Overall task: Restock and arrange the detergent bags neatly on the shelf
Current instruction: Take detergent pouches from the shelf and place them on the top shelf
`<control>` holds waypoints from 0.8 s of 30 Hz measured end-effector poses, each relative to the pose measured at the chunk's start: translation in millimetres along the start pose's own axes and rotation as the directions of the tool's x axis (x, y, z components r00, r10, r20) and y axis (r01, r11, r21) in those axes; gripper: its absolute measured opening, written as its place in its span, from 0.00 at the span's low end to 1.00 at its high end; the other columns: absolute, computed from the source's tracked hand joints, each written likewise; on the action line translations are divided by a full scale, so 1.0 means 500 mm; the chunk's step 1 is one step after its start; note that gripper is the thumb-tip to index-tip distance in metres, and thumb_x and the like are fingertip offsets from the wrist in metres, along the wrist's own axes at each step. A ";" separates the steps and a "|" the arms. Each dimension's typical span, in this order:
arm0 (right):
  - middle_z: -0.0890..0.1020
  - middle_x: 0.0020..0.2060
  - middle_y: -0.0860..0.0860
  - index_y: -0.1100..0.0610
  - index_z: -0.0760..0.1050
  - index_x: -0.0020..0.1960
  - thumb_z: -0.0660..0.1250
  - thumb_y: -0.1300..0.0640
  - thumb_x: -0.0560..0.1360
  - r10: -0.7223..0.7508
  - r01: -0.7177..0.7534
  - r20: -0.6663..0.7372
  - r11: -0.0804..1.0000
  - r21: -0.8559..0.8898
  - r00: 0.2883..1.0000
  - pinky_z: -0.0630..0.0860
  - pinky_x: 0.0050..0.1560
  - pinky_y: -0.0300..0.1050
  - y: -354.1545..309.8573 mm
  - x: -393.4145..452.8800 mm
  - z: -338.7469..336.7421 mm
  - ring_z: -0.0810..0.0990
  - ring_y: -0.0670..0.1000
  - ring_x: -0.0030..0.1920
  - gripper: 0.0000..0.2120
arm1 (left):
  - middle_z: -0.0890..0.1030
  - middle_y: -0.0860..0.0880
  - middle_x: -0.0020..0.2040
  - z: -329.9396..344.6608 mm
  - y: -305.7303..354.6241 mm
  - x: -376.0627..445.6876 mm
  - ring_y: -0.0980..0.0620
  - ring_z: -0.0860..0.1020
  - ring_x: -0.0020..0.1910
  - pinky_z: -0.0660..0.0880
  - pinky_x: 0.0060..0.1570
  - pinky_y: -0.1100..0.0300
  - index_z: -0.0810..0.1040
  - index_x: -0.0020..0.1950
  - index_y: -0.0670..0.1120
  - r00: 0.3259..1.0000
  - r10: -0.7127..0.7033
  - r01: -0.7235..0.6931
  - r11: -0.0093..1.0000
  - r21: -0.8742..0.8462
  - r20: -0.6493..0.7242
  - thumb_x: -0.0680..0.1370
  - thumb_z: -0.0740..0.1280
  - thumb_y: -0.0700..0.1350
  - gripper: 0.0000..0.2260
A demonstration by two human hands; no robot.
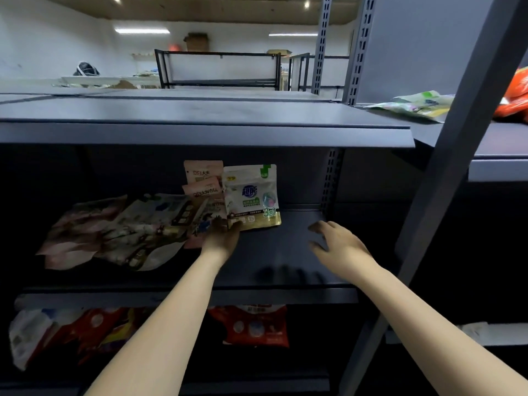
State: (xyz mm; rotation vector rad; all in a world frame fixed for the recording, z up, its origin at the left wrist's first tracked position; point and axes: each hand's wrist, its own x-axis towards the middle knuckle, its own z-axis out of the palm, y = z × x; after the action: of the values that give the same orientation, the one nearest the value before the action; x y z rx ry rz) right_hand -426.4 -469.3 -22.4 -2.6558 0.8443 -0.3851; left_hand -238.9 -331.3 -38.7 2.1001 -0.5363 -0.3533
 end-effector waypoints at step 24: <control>0.76 0.63 0.52 0.54 0.71 0.66 0.64 0.50 0.77 0.037 -0.038 -0.098 0.999 -0.005 0.995 0.73 0.57 0.48 0.054 0.196 0.130 0.75 0.54 0.62 0.19 | 0.76 0.45 0.61 0.140 -0.012 0.263 0.42 0.75 0.57 0.74 0.57 0.52 0.73 0.63 0.43 0.970 0.101 -0.138 0.977 -0.160 -0.223 0.73 0.68 0.48 0.20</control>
State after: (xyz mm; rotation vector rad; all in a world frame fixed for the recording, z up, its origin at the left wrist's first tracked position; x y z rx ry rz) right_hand -340.2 -533.8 -76.9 -2.6420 0.9247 -0.5070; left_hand -154.9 -444.1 -87.7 1.8979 -0.4840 -0.0987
